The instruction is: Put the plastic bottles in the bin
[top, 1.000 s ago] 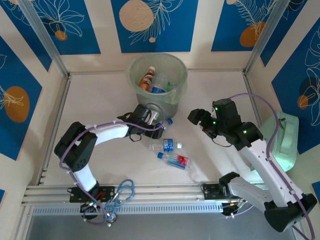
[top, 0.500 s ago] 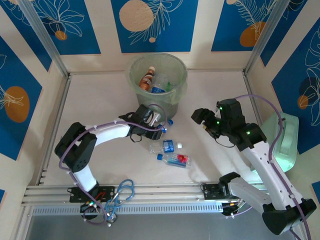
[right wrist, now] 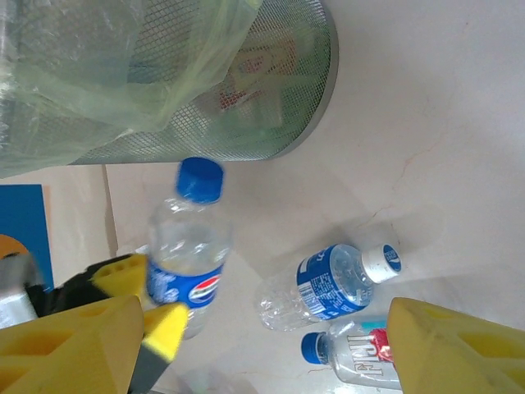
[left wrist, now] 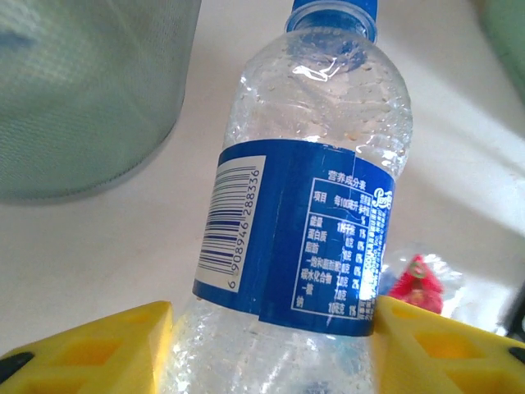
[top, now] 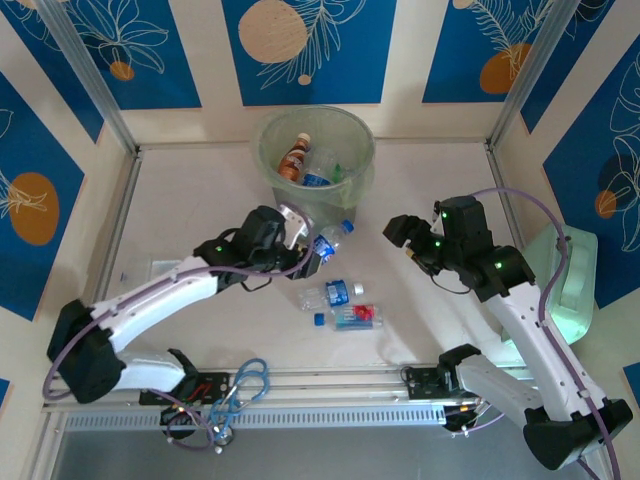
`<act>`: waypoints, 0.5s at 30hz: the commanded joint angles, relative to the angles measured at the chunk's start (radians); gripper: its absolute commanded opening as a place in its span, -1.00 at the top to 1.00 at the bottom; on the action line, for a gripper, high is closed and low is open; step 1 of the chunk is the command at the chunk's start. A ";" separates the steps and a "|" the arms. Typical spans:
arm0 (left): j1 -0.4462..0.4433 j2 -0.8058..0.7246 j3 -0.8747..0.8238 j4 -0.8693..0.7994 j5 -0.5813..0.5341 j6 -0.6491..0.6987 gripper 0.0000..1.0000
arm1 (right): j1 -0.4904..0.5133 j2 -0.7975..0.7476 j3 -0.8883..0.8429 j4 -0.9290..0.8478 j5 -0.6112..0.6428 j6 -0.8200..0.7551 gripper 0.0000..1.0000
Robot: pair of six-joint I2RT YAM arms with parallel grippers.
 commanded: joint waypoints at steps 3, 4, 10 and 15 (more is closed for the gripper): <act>-0.010 -0.126 0.022 -0.138 0.026 -0.043 -0.09 | 0.001 -0.082 0.026 0.030 0.015 0.000 -0.53; -0.010 -0.149 0.027 -0.158 0.024 -0.045 -0.09 | 0.001 -0.101 0.023 0.036 0.025 0.003 -0.54; -0.010 -0.251 0.148 -0.292 -0.035 -0.076 -0.08 | 0.001 -0.098 0.042 0.001 0.041 -0.013 -0.54; -0.010 -0.201 0.336 -0.386 -0.125 -0.136 -0.05 | 0.047 -0.047 0.029 -0.008 0.064 0.017 -0.50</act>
